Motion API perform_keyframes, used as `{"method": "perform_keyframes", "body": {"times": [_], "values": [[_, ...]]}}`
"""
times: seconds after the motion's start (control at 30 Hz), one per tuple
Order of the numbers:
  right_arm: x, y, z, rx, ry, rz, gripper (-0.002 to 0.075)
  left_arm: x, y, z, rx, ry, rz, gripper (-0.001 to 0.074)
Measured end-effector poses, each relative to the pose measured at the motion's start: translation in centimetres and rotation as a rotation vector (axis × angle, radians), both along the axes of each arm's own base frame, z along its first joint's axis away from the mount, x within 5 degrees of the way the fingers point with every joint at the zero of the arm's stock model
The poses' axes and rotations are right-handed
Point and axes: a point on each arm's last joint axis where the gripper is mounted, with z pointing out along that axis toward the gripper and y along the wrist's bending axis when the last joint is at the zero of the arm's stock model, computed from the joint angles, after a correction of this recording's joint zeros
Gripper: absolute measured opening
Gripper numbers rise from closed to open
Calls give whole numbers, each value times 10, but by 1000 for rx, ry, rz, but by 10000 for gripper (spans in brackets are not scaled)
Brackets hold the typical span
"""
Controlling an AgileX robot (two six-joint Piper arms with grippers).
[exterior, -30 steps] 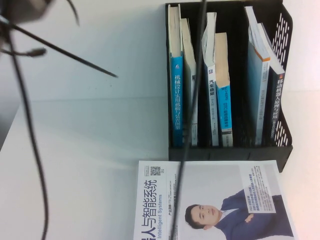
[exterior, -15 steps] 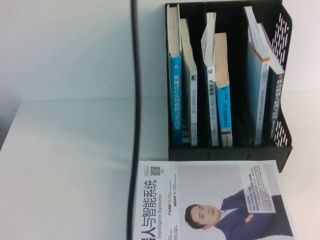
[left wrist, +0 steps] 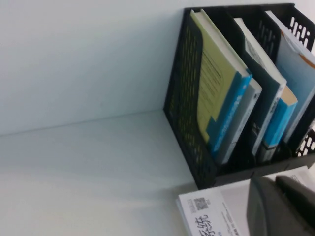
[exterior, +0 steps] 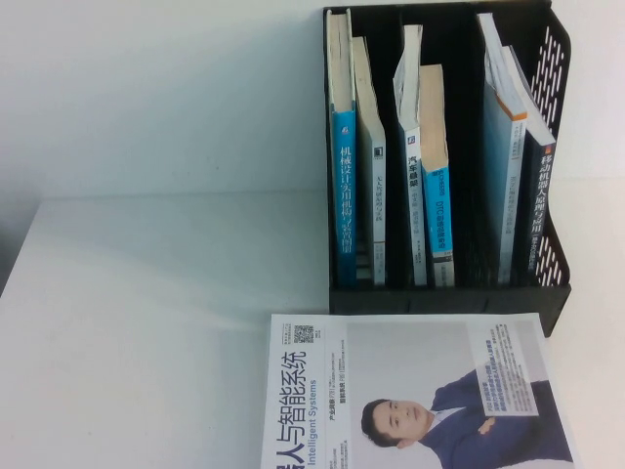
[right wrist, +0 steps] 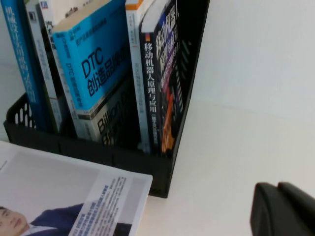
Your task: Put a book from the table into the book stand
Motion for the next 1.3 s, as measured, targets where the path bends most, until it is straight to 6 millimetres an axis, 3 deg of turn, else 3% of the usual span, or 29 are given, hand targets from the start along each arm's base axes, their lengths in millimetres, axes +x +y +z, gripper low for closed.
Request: {"method": "perform_keyframes", "body": {"times": [0.2, 0.3, 0.47, 1.03, 1.3], "values": [[-2, 1, -53, 104, 42, -32, -3, 0, -7, -68, -83, -46, -52, 1], [0, 1, -74, 106, 98, -39, -3, 1, -9, -92, -92, -52, -64, 1], [0, 1, -93, 98, 149, -44, -3, 6, -13, -123, -47, 15, -66, 0], [-3, 0, -104, 88, 209, -53, -3, 6, -13, -181, 64, 180, -54, -1], [-3, 0, -104, 90, 209, -54, -3, -20, 32, -215, 80, -115, 144, -1]]}}
